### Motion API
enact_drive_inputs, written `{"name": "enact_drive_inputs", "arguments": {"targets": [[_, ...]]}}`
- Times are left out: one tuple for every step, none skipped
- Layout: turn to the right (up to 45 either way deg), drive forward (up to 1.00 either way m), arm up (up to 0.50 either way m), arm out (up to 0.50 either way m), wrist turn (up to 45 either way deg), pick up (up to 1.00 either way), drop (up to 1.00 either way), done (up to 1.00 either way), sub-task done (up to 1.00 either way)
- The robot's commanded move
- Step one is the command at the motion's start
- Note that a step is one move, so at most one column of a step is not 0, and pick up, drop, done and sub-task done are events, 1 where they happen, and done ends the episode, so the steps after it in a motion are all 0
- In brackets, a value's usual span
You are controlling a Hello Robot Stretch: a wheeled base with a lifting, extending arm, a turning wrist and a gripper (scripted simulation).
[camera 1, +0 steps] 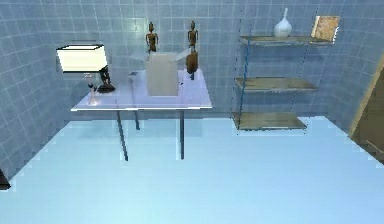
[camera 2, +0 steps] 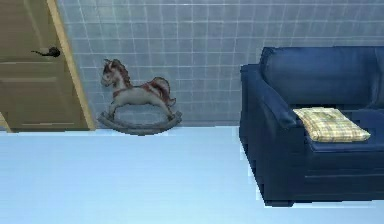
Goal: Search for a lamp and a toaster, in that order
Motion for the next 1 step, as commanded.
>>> {"name": "enact_drive_inputs", "arguments": {"targets": [[-3.0,0.0,0.0,0.0,0.0,0.0,0.0,0.0,0.0]]}}
